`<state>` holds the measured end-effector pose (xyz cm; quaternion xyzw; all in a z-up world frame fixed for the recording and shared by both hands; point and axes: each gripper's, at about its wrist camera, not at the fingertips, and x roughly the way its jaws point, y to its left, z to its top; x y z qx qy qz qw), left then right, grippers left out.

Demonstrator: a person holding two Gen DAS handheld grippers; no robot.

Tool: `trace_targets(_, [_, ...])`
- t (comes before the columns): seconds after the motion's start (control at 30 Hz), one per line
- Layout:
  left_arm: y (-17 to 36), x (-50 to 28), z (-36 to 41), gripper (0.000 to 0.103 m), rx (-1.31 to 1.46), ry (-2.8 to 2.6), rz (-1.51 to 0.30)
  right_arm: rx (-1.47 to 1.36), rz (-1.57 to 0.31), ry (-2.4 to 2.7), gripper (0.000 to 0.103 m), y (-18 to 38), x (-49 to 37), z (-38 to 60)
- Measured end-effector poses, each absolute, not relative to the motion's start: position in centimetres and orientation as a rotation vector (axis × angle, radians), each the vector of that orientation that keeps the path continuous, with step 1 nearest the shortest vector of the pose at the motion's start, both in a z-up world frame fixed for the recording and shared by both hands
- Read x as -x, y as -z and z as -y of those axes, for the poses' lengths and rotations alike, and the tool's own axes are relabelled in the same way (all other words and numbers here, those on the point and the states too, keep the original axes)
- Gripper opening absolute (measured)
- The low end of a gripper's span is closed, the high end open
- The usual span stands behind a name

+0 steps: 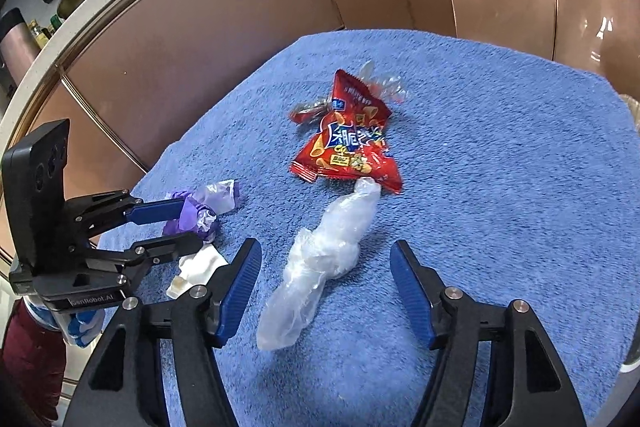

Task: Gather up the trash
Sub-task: 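Grasp the purple wrapper with the left tool while the right tool grasps the clear plastic bag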

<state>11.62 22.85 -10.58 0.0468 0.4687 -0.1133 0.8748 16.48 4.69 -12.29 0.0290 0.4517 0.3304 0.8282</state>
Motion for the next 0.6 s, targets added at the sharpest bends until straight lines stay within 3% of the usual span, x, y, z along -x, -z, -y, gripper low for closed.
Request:
trace_targets(0.2, [11.6,-12.4,-22.5,0.032,-0.112,0.231,-0.992,-0.053,-0.981,-0.708,0.065,13.3,-17.3,-5.9])
trace_targets(0.37, [11.4,-12.3,-22.5,0.030,-0.111,0.224,-0.975,-0.051,-0.990,-0.705,0.040,14.0,-17.6,-6.4])
trace_targets(0.6, [9.7,-11.1,-22.6,0.029,-0.092,0.220,-0.946,-0.069,-0.957,-0.711,0.037,13.1,-16.8,-5.4])
